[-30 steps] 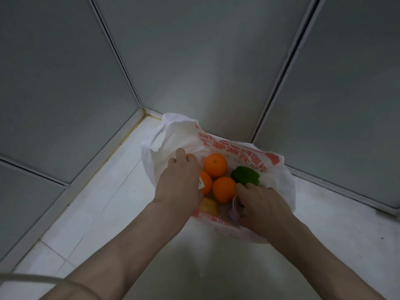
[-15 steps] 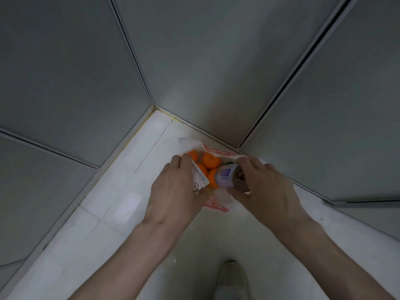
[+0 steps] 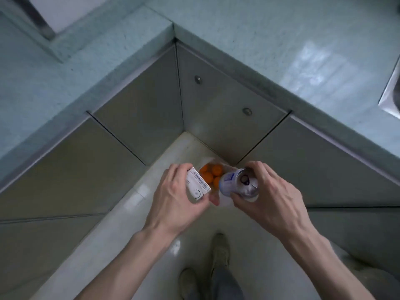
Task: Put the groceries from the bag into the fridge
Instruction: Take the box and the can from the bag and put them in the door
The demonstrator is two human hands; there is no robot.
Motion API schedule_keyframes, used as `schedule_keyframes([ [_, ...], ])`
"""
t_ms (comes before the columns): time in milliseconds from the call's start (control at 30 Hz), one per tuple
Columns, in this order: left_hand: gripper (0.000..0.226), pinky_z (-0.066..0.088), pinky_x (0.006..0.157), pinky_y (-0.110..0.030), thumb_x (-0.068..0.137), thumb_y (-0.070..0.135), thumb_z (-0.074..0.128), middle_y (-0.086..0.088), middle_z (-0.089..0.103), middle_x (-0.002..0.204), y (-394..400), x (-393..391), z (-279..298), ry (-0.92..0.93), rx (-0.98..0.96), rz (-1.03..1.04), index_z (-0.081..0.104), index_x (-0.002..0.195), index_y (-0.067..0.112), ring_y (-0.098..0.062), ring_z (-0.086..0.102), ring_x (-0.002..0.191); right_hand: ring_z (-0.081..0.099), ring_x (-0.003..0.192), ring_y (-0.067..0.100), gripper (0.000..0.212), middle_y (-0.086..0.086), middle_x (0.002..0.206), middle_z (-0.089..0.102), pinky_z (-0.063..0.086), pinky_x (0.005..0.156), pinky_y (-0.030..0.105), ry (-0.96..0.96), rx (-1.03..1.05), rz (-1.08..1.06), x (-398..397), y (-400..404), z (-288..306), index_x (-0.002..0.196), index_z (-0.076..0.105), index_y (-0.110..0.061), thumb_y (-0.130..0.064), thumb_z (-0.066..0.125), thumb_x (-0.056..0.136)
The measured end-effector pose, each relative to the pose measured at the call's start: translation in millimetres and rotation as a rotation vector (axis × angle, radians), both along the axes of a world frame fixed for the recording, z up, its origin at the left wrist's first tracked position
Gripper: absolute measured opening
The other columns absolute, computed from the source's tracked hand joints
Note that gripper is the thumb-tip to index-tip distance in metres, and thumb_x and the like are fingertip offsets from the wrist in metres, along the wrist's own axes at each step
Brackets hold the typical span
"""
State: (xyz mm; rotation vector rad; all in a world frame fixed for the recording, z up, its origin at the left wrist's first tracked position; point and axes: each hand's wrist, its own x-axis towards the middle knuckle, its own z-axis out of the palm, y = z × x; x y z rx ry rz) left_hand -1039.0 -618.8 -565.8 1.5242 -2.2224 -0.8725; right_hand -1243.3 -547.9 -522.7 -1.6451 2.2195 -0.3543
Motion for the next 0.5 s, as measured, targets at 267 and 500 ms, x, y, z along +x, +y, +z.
schedule_keyframes([
  [267,0.064,0.054,0.087,-0.037,0.072,0.047,0.086,0.014,0.058,0.112,32,51,161,0.246,-0.032,0.149,0.049,0.121,0.029,-0.008,0.059,0.103,0.061,0.082,0.012,0.052,-0.017,0.105,0.061,0.043,0.061,0.027,-0.04,-0.167,0.077,42,16,167,0.111,0.056,-0.032,-0.064,0.065,0.071],
  [500,0.06,0.052,0.085,-0.034,0.071,0.046,0.086,0.014,0.057,0.107,71,104,269,0.278,-0.165,0.274,0.053,0.117,0.03,-0.008,0.058,0.101,0.055,0.084,0.001,0.043,-0.02,0.103,0.06,0.038,0.065,0.015,-0.129,-0.288,0.185,77,15,271,0.107,0.057,-0.037,-0.055,0.079,0.075],
])
